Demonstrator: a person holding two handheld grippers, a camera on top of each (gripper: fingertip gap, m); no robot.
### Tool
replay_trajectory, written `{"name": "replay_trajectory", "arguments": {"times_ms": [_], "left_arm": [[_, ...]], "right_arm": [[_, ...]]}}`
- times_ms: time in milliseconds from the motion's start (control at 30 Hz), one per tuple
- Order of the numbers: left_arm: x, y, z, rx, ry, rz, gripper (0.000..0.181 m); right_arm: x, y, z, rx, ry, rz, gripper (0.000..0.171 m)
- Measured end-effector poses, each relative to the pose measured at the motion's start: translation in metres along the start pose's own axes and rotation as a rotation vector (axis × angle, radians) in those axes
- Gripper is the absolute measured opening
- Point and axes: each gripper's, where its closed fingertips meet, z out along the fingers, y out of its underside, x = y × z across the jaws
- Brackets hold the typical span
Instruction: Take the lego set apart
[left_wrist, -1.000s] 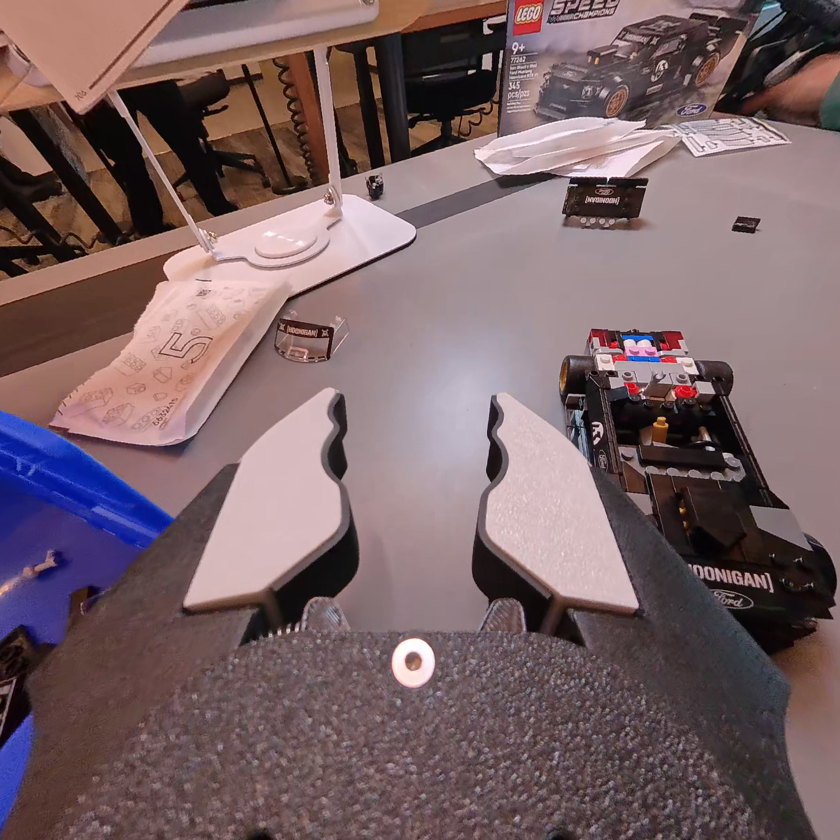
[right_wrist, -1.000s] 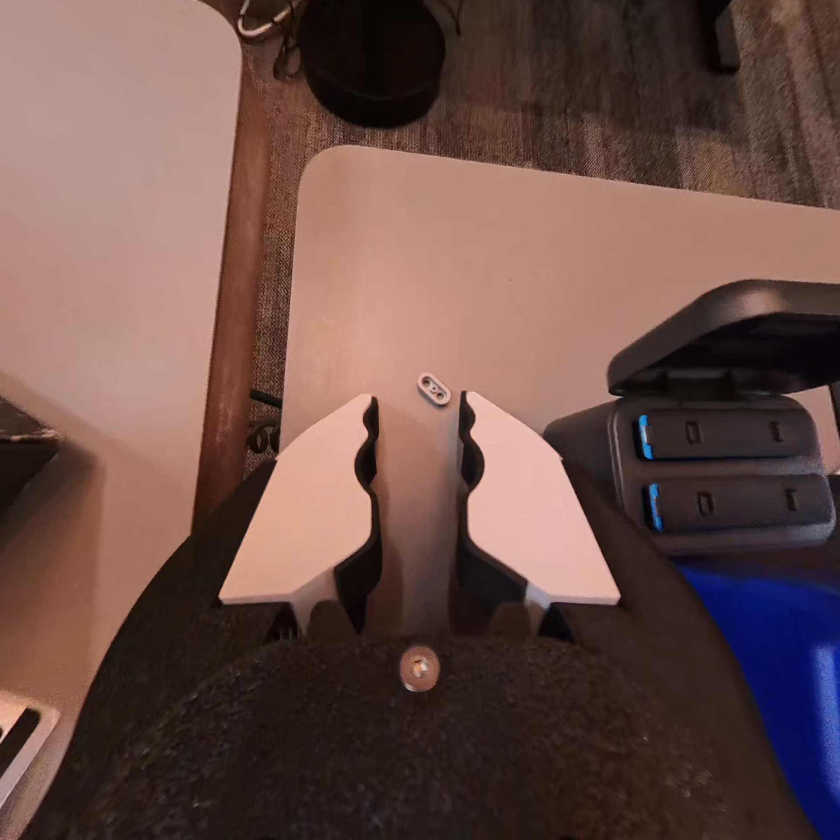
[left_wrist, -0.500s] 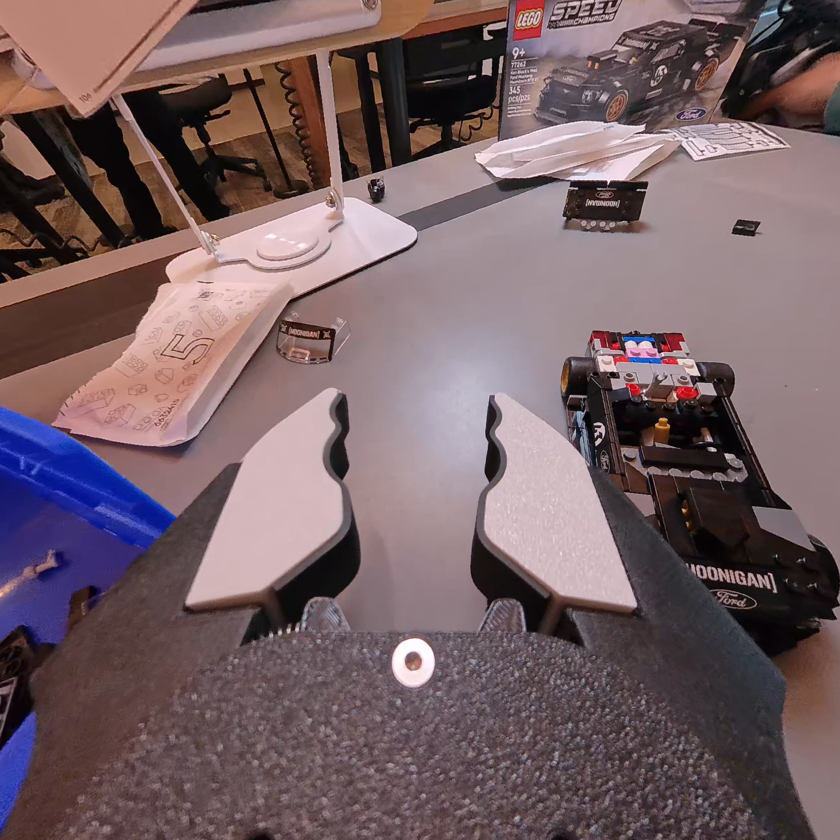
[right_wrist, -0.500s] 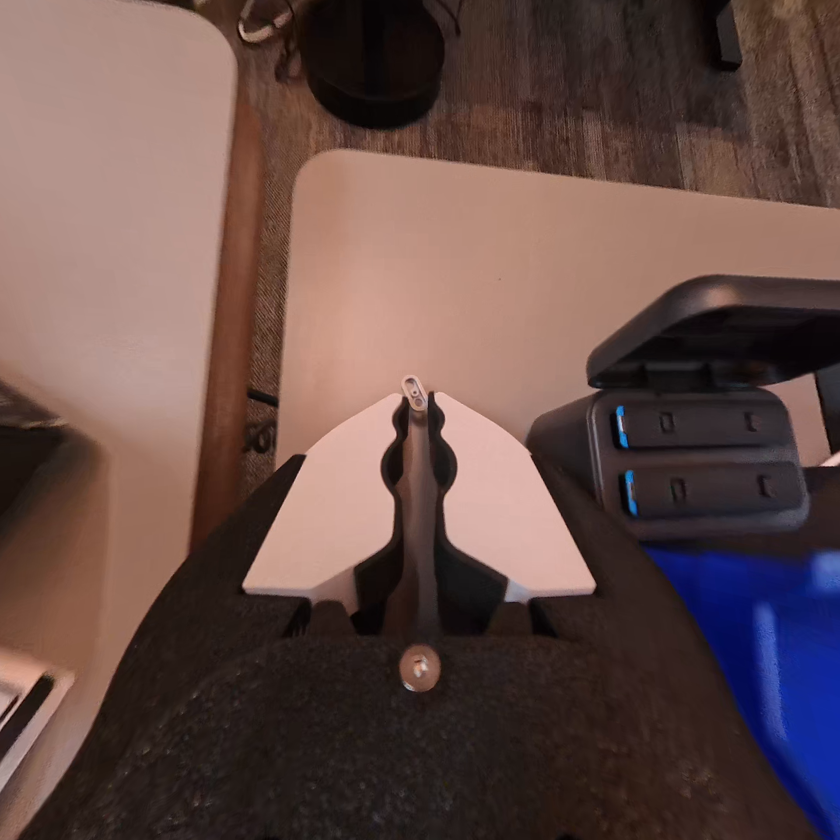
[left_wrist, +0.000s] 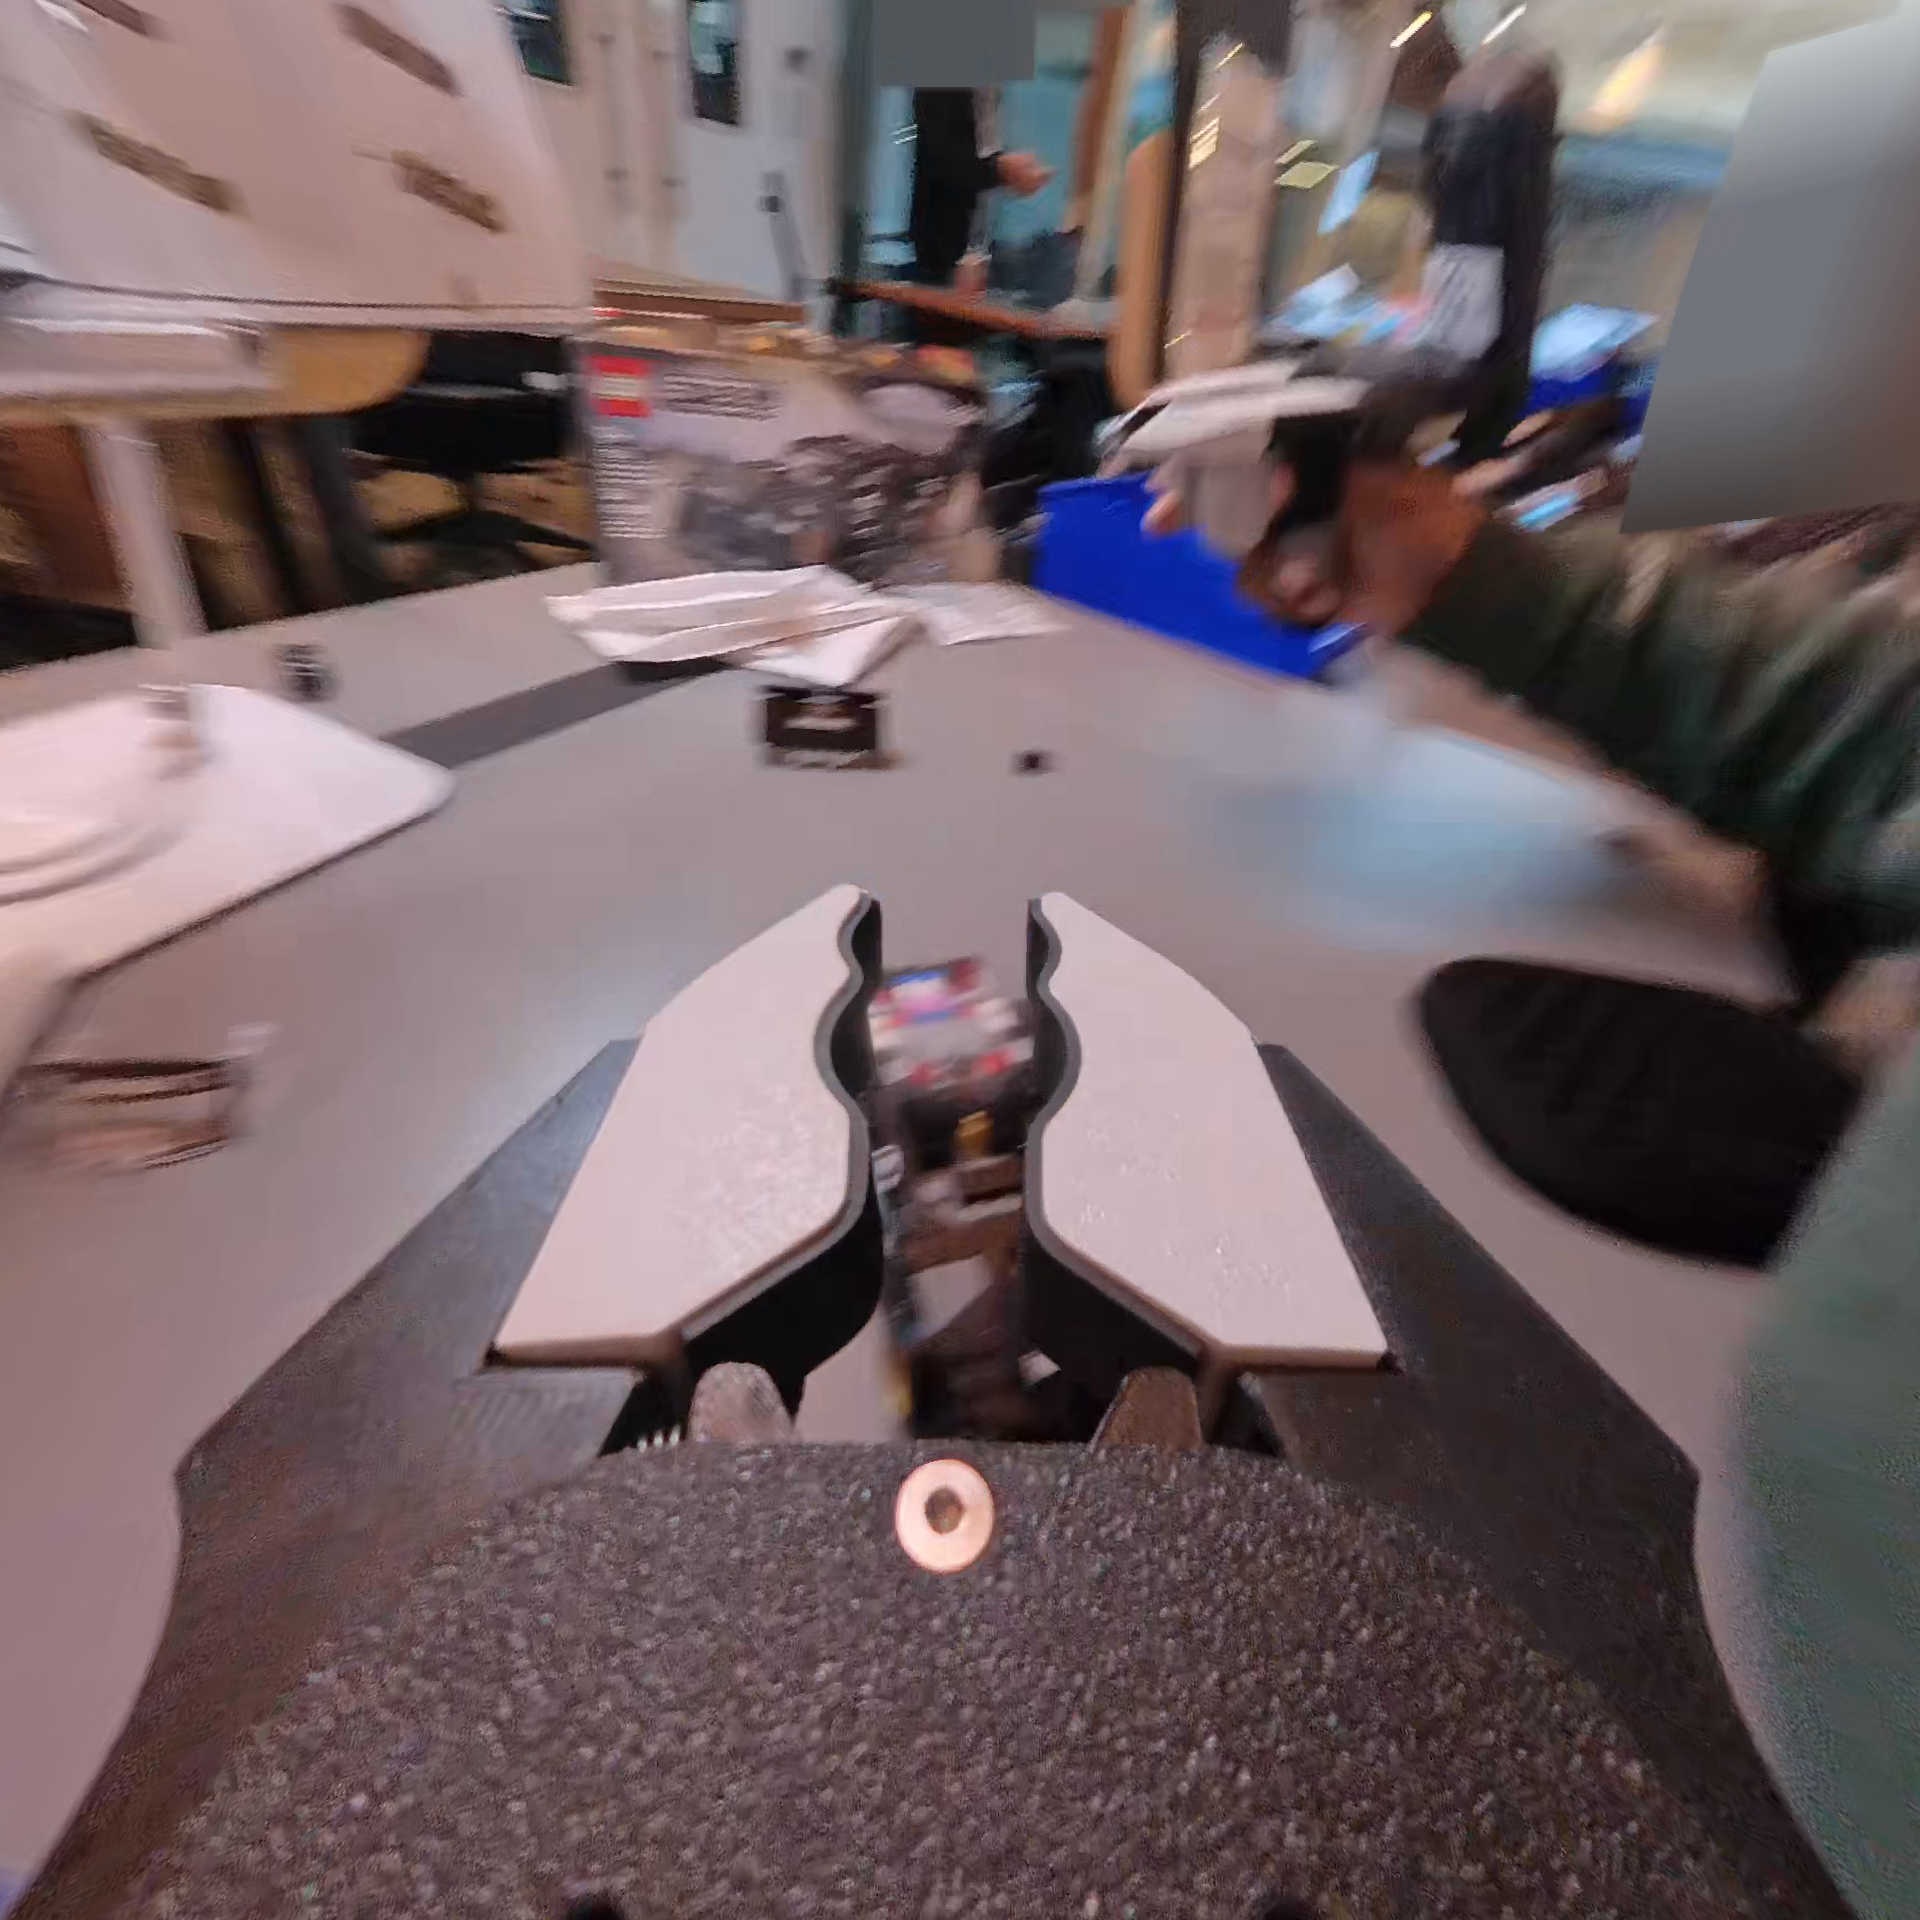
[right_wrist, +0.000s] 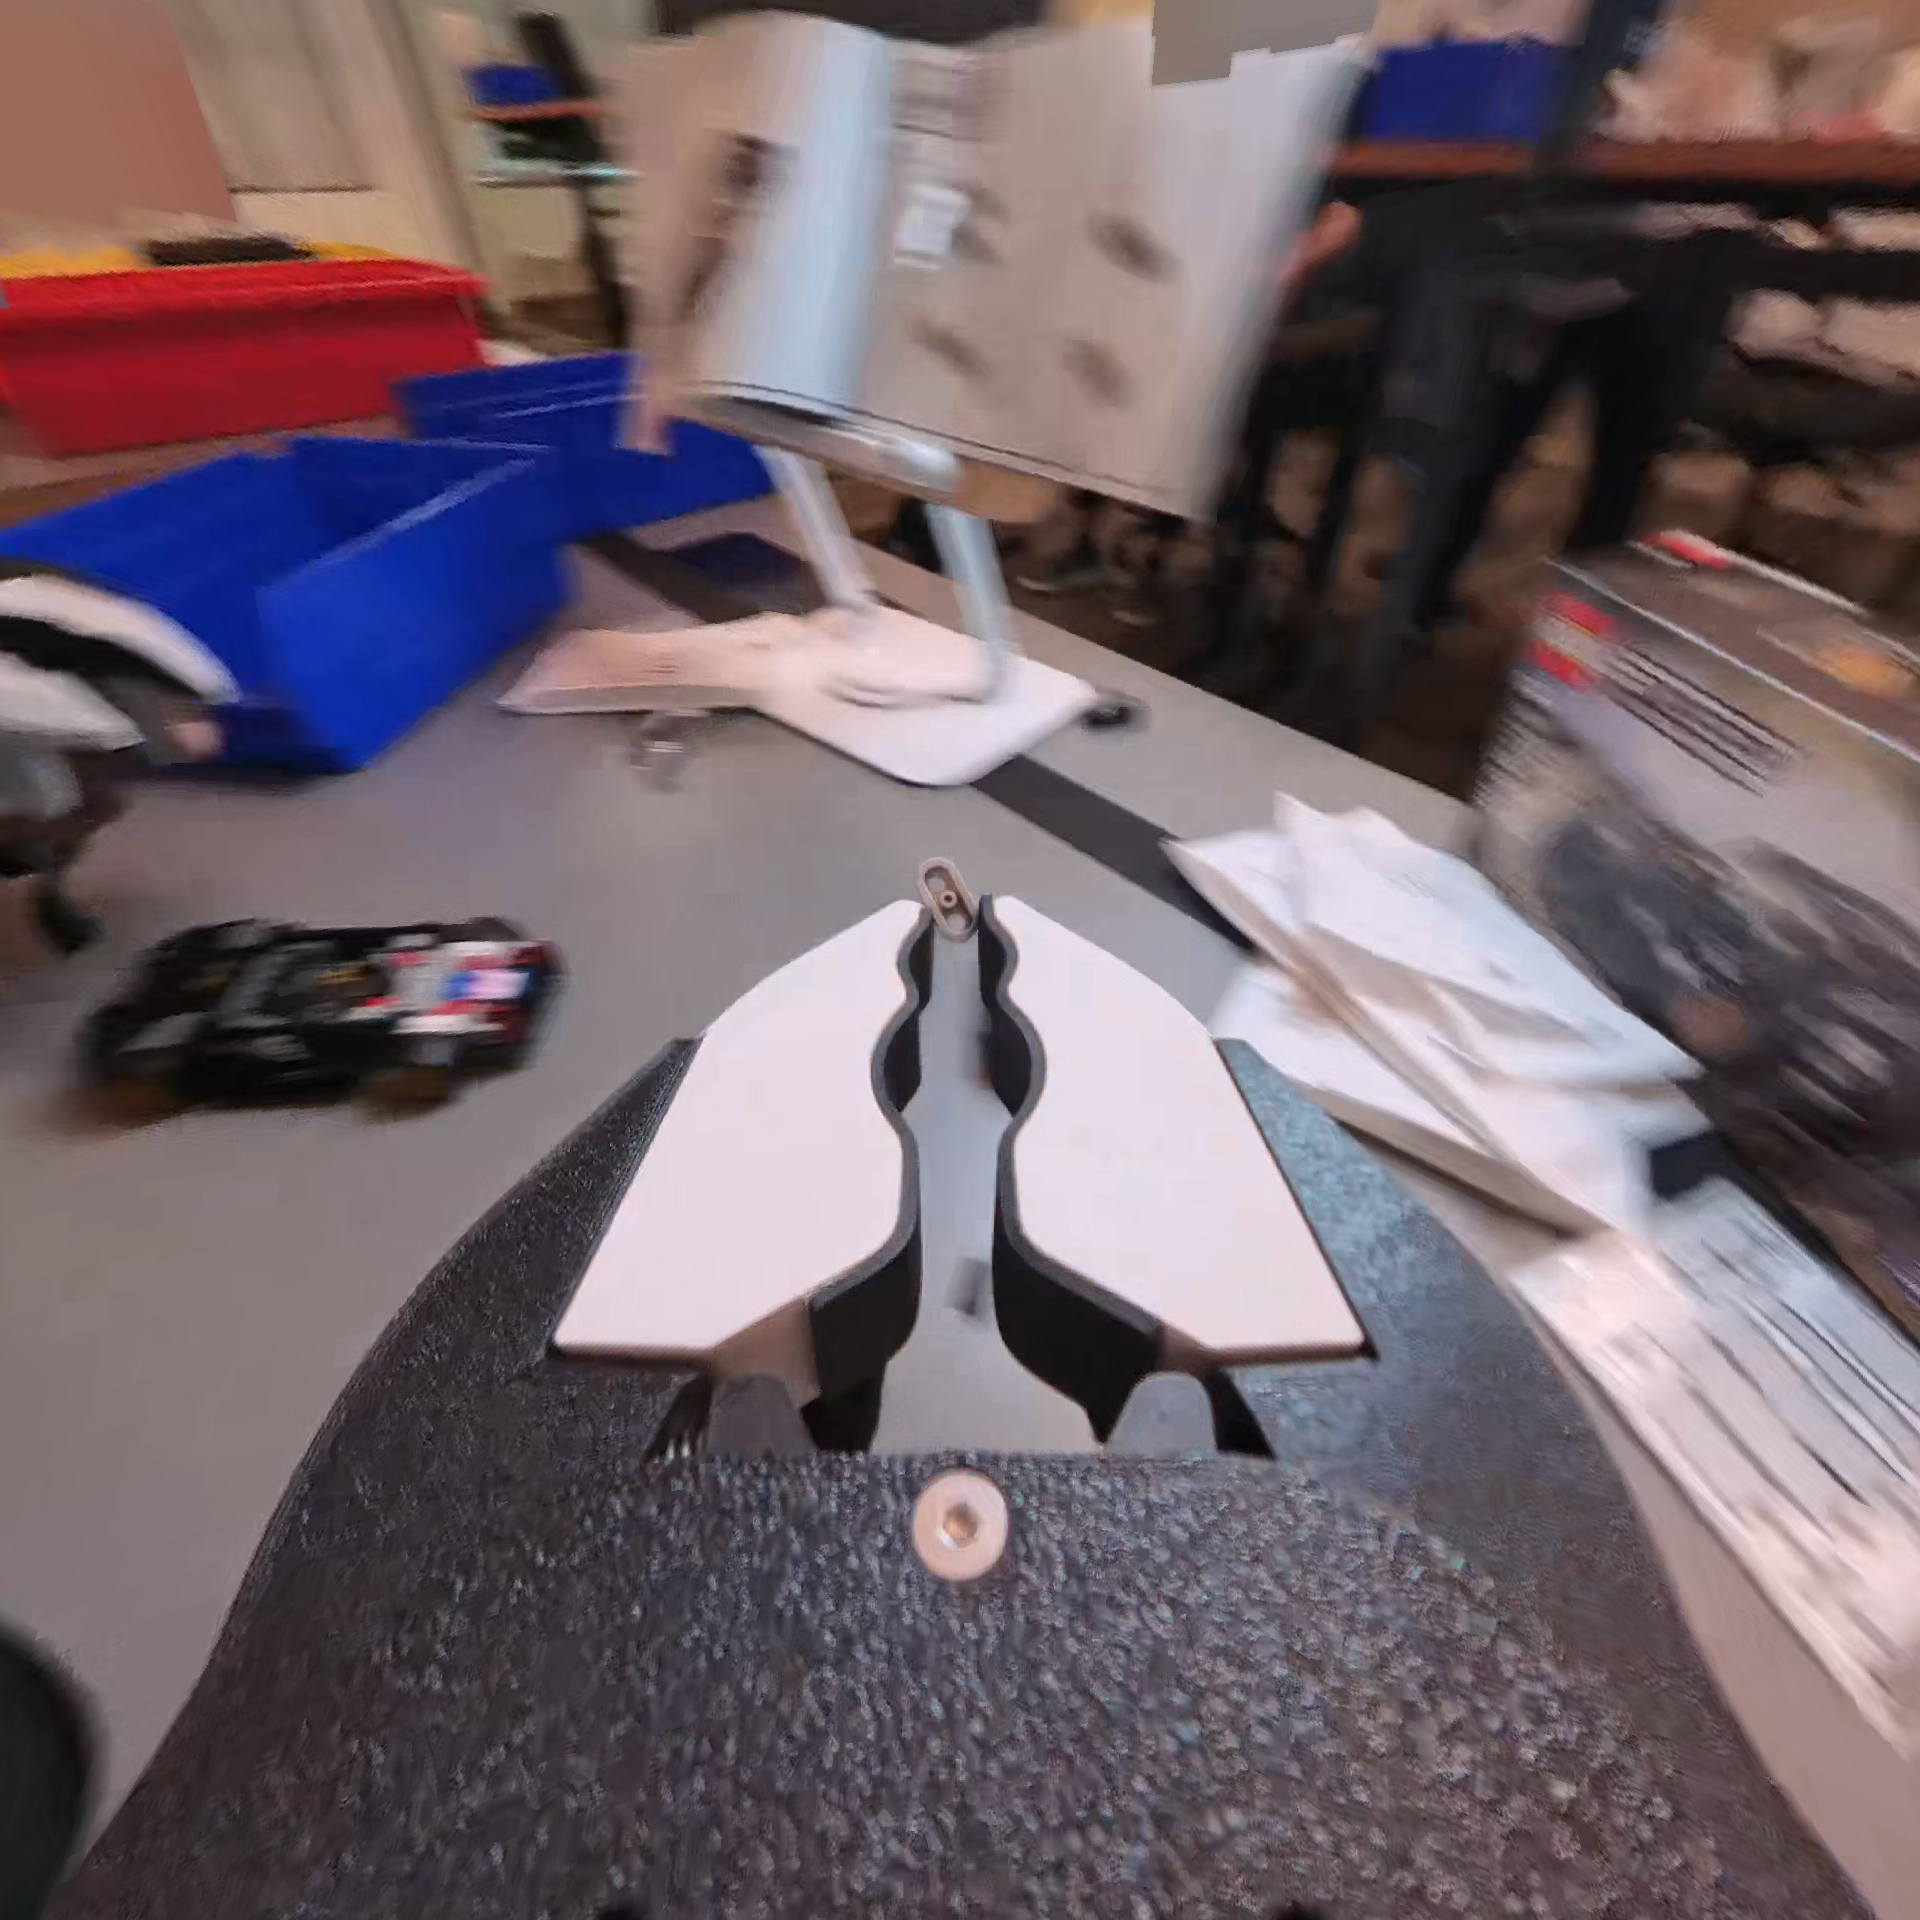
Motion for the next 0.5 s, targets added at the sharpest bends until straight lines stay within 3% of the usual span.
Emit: {"name": "replay_trajectory", "arguments": {"times_ms": [133, 233, 367, 500], "left_arm": [[0.029, -0.018, 0.009, 0.011, 0.189, -0.205, 0.021], [0.046, -0.015, 0.008, -0.032, 0.277, -0.328, 0.030], [0.055, -0.010, -0.008, -0.009, 0.328, -0.487, 0.033], [0.052, -0.001, -0.027, 0.001, 0.310, -0.523, 0.028]], "right_arm": [[-0.137, -0.013, 0.037, 0.043, -0.245, -0.079, 0.008], [-0.212, -0.011, 0.062, 0.057, -0.374, -0.119, 0.008], [-0.271, 0.000, 0.086, 0.035, -0.470, -0.157, 0.008], [-0.292, 0.000, 0.096, 0.042, -0.469, -0.209, 0.008]]}}
